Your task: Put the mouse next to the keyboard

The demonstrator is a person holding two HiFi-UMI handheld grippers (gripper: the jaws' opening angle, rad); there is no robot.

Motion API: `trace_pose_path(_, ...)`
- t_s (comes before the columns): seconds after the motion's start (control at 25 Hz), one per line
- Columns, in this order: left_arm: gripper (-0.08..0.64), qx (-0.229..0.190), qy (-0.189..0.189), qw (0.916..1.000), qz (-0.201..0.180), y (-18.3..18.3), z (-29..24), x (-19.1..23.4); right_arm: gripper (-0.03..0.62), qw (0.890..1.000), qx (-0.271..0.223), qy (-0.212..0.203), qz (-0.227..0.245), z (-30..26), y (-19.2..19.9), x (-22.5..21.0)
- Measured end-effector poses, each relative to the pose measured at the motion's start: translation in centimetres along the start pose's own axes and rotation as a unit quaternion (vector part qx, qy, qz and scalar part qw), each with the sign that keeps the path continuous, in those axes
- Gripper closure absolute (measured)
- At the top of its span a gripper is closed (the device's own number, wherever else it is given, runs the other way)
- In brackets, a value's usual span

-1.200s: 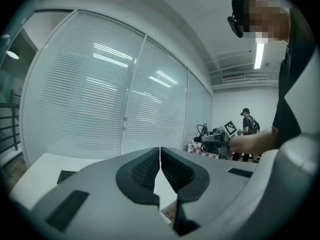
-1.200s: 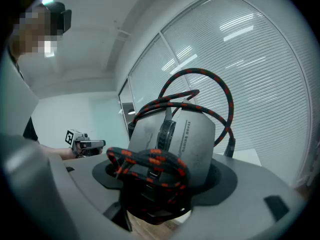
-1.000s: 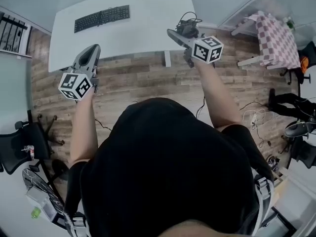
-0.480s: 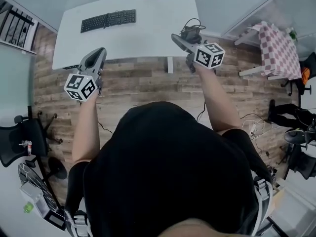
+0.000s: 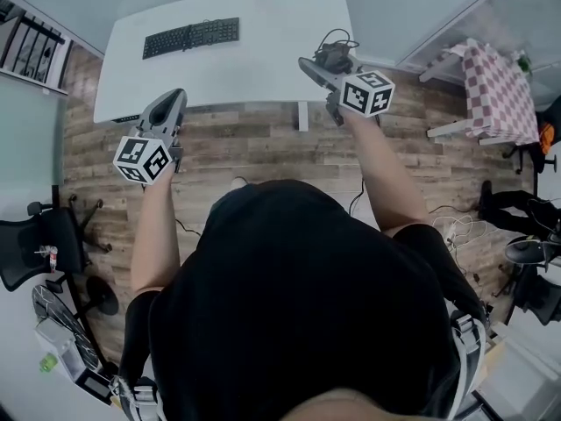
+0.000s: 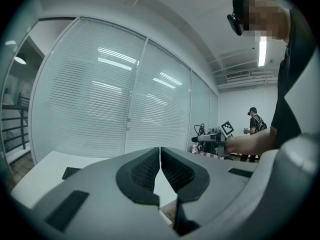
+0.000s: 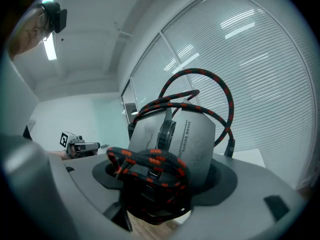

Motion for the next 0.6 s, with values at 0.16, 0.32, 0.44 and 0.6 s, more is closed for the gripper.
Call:
trace_pose_path(0.16, 0.532, 0.002, -0.006, 1.0000, 0.003, 0.2, 0.0, 0.6, 0.224, 1.000, 0.002, 0.000, -0.007, -0.6, 0.3, -0.4)
trace_pose_path(0.32, 0.532, -0.001, -0.004, 0.9999, 0.012, 0.6, -1.1, 1.7, 0.224, 1.000, 0.010, 0.001, -0.004, -1.9, 0.6, -1.1)
trace_pose_path(0.44, 0.532, -0.002, 0.005, 0.9999, 0.014, 0.7, -1.9, 2.7, 0.223, 1.000, 0.013, 0.008, -0.003, -3.0, 0.6, -1.5)
trace_pose_path(0.6, 0.532, -0.001, 0.012, 0.9998, 0.014, 0.4, -3.5, 4.8, 0.224, 1.000, 0.017, 0.016, 0.002, -4.8, 0.3, -2.2)
Point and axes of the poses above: the fingertips, and each gripper's own axes: z backward along the fingers, x to its left, y out of its underside, the point moved 6 cm from there along z, backward along the fingers, and after that the axes turned 3 degrees about z, right-handed, at the moved point
